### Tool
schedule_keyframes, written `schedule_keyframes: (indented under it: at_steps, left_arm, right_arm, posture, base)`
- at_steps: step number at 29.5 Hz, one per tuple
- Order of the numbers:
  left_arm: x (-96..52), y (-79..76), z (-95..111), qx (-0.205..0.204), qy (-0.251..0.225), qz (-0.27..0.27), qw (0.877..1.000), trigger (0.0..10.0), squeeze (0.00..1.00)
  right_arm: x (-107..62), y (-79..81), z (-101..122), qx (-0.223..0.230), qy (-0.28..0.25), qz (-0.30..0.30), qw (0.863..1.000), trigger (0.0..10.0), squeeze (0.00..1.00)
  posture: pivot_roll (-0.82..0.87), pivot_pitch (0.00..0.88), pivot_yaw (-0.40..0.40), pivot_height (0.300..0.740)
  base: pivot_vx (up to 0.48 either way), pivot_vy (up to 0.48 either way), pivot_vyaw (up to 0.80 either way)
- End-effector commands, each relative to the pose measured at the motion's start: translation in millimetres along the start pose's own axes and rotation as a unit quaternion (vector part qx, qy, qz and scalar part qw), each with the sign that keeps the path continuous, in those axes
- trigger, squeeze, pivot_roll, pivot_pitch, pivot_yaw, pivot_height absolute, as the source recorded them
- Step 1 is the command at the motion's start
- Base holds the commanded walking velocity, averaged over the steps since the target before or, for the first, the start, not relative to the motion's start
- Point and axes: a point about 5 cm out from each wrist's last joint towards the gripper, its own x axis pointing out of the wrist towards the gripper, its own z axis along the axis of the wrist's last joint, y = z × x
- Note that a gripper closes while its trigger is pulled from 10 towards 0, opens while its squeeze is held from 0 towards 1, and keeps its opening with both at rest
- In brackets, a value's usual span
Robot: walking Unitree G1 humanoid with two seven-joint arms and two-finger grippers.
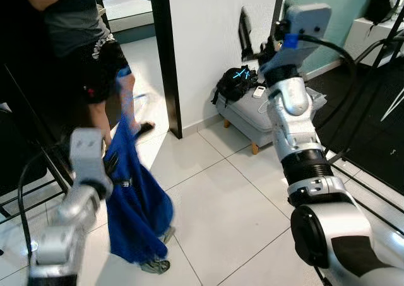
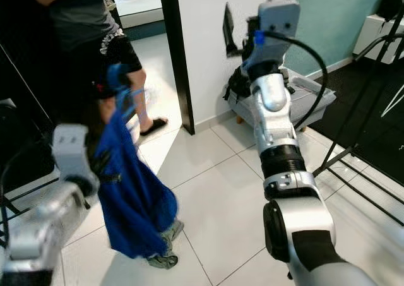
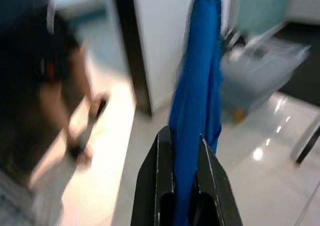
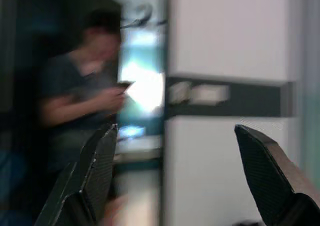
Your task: Hang hanger
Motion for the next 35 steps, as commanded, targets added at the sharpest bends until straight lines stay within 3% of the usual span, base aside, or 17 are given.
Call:
schedule_keyframes:
  at_steps: [1,2,4,5,6,7,8,10,11,12,13,15,16,20,24,28,35]
  left_arm:
    - [1.8,7.6,28,0.023,-0.051,-0.041,0.998,10.0,0.00]
    - [1.8,7.6,28,0.023,-0.051,-0.041,0.998,10.0,0.00]
    - [5.1,15.9,64,0.064,-0.087,-0.102,0.989,10.0,0.00]
    - [5.1,15.9,64,0.064,-0.087,-0.102,0.989,10.0,0.00]
    - [5.5,18.1,86,0.084,-0.110,-0.140,0.980,10.0,0.00]
    - [5.5,18.1,86,0.084,-0.110,-0.140,0.980,10.0,0.00]
    - [5.5,18.4,112,0.108,-0.134,-0.181,0.968,10.0,0.00]
    - [5.5,18.4,112,0.108,-0.134,-0.181,0.968,10.0,0.00]
    - [4.9,15.8,136,0.137,-0.156,-0.225,0.952,10.0,0.00]
    - [4.9,15.8,136,0.137,-0.156,-0.225,0.952,10.0,0.00]
    - [4.3,12.8,156,0.165,-0.171,-0.260,0.936,10.0,0.00]
    - [4.3,12.8,156,0.165,-0.171,-0.260,0.936,10.0,0.00]
    - [6.5,12.1,171,0.191,-0.182,-0.280,0.923,10.0,0.00]
    - [12.4,13.1,199,0.217,-0.215,-0.291,0.907,10.0,0.00]
    - [13.3,13.0,209,0.222,-0.228,-0.294,0.901,10.0,0.00]
    - [10.1,8.5,231,0.225,-0.268,-0.312,0.883,10.0,0.00]
    - [8.1,7.5,241,0.230,-0.287,-0.323,0.872,10.0,0.00]
  right_arm:
    - [-9.3,1.4,-5,0.051,0.014,0.052,0.997,10.0,0.00]
    - [-9.3,1.4,-5,0.051,0.014,0.052,0.997,10.0,0.00]
    - [-28.9,0.2,-8,0.069,0.026,0.116,0.991,10.0,0.00]
    - [-28.9,0.2,-8,0.069,0.026,0.116,0.991,10.0,0.00]
    - [-42.8,1.1,-9,0.094,0.033,0.154,0.983,10.0,0.00]
    - [-42.8,1.1,-9,0.094,0.033,0.154,0.983,10.0,0.00]
    - [-58.3,0.3,-9,0.134,0.033,0.174,0.975,10.0,0.00]
    - [-58.3,0.3,-9,0.134,0.033,0.174,0.975,10.0,0.00]
    - [-71.4,0.3,-8,0.172,0.030,0.186,0.967,10.0,0.00]
    - [-71.4,0.3,-8,0.172,0.030,0.186,0.967,10.0,0.00]
    - [-82.4,1.1,-7,0.207,0.023,0.196,0.958,10.0,0.00]
    - [-82.4,1.1,-7,0.207,0.023,0.196,0.958,10.0,0.00]
    - [-90.6,0.3,-5,0.243,0.014,0.205,0.948,10.0,0.00]
    - [-107.8,-0.9,-9,0.285,0.020,0.219,0.933,10.0,0.00]
    - [-114.0,-2.2,-12,0.296,0.027,0.218,0.930,10.0,0.00]
    - [-130.0,-13.5,-26,0.329,0.036,0.164,0.929,10.0,0.00]
    - [-141.7,-24.5,-27,0.388,0.015,0.123,0.913,10.0,0.00]
  posture:
    - [0.09,0.000,0.030,0.740]
    - [0.09,0.000,0.030,0.740]
    - [0.09,0.000,0.030,0.740]
    - [0.09,0.000,0.030,0.740]
    - [0.08,0.000,0.043,0.740]
    - [0.08,0.000,0.043,0.740]
    - [0.08,0.000,0.044,0.740]
    - [0.08,0.000,0.044,0.740]
    - [0.07,0.000,0.056,0.740]
    - [0.07,0.000,0.056,0.740]
    - [0.06,0.000,0.059,0.740]
    - [0.06,0.000,0.059,0.740]
    - [0.06,0.000,0.059,0.740]
    - [0.05,0.000,0.065,0.740]
    - [0.05,0.000,0.065,0.740]
    - [0.04,0.000,0.065,0.740]
    - [0.04,0.000,0.063,0.740]
  base:
    - [0.000,0.000,0.00]
    - [0.000,0.000,0.00]
    - [0.000,0.000,0.00]
    - [0.000,0.000,0.00]
    - [0.000,0.000,0.00]
    - [0.000,0.000,0.00]
    - [0.000,0.000,0.00]
    - [0.000,0.000,0.00]
    - [0.000,0.000,0.00]
    - [0.000,0.000,0.00]
    - [0.000,0.000,0.00]
    - [0.000,0.000,0.00]
    - [0.000,0.000,0.00]
    - [0.000,0.000,0.00]
    - [0.000,0.000,0.00]
    - [0.000,0.000,0.00]
    - [0.000,0.000,0.00]
